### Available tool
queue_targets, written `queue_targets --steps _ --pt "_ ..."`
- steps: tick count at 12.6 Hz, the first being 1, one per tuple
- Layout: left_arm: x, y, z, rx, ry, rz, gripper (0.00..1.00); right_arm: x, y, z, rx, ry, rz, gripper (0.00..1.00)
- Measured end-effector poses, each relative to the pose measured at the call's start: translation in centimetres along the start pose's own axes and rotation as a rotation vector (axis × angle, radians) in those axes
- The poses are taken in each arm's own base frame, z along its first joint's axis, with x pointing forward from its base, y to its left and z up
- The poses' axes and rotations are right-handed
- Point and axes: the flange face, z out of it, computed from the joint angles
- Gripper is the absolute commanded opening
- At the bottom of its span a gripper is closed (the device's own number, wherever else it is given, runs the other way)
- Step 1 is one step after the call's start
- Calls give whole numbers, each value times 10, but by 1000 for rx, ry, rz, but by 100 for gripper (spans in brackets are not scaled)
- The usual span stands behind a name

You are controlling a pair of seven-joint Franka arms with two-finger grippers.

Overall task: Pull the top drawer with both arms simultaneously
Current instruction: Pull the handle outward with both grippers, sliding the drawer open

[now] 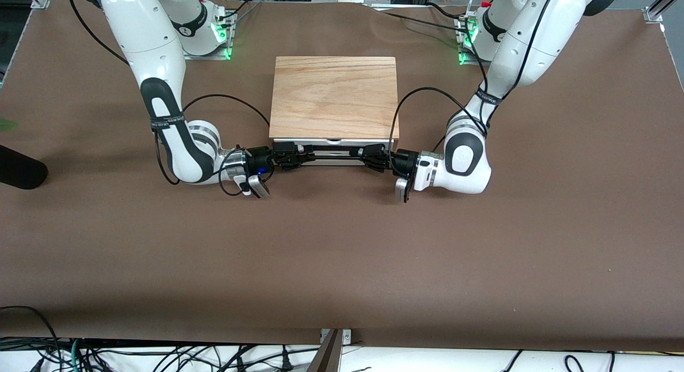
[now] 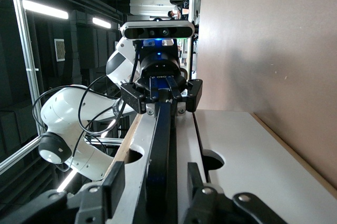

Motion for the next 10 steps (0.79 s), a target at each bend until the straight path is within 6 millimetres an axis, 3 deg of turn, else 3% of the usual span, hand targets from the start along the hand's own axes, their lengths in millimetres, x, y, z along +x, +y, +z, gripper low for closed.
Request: queue_targets --steps 1,4,6,8,10 --pt "0 0 0 0 0 0 0 0 0 0 0 0 0 32" --pt "1 0 -1 1 2 2 0 0 0 0 1 1 0 28" --pt "2 1 -1 1 3 4 0 1 0 0 4 7 0 12" --pt "3 2 -1 2 5 6 0 1 0 0 0 11 1 3" --pt "4 2 -2 3 6 8 0 2 0 0 2 18 0 3"
